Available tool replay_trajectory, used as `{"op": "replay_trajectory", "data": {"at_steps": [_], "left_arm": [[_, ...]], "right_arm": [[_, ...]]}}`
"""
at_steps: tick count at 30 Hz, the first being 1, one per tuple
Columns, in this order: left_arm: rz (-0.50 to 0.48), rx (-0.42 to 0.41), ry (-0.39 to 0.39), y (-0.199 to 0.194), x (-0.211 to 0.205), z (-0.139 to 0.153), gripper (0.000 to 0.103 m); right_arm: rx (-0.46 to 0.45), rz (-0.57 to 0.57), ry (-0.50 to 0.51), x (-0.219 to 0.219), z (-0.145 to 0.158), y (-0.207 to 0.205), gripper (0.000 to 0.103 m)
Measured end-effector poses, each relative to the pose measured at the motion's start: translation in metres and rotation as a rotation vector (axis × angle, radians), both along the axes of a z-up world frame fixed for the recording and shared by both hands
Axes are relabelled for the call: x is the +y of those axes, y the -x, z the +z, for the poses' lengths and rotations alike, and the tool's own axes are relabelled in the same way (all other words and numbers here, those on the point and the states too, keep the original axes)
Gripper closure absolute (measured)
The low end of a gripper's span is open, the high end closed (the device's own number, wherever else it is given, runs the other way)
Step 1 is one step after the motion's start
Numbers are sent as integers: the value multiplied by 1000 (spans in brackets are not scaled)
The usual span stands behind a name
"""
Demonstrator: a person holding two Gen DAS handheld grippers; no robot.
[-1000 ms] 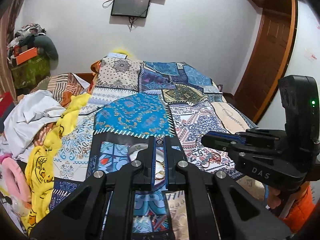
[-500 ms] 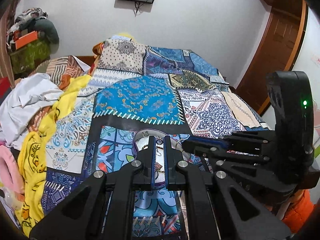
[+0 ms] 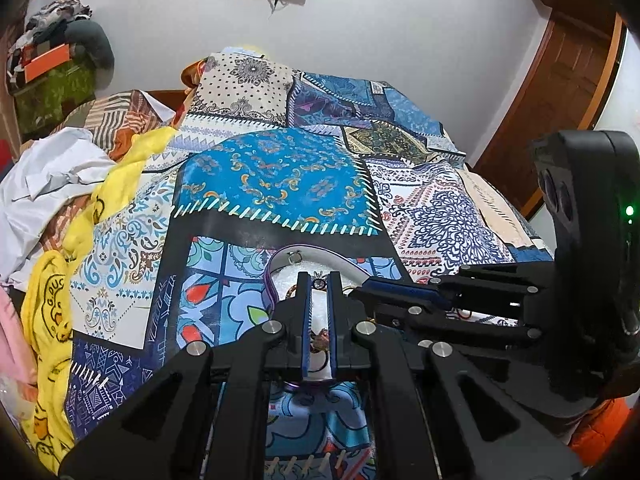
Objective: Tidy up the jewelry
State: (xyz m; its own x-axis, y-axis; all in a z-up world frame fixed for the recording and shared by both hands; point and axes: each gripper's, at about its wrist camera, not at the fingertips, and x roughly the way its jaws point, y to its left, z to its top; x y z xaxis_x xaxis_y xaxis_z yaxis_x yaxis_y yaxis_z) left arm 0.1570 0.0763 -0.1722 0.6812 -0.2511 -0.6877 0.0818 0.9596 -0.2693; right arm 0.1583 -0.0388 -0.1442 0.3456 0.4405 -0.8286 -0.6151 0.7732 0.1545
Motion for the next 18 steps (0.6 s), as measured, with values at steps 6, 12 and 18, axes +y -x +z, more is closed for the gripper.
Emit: {"op": "replay_trajectory", "data": {"at_steps": [6,12,18], "left_arm": [[-2,6,-3,-1,2,0,98],[8,-2,-14,5,5,5,98],[26,-19,-29,15,7,18,95]], "right_arm": [[-8,2,16,3,-2,-1,95],[-20,12,32,4,-1,1,92],[-60,-1,20,0,11,5,77]]}}
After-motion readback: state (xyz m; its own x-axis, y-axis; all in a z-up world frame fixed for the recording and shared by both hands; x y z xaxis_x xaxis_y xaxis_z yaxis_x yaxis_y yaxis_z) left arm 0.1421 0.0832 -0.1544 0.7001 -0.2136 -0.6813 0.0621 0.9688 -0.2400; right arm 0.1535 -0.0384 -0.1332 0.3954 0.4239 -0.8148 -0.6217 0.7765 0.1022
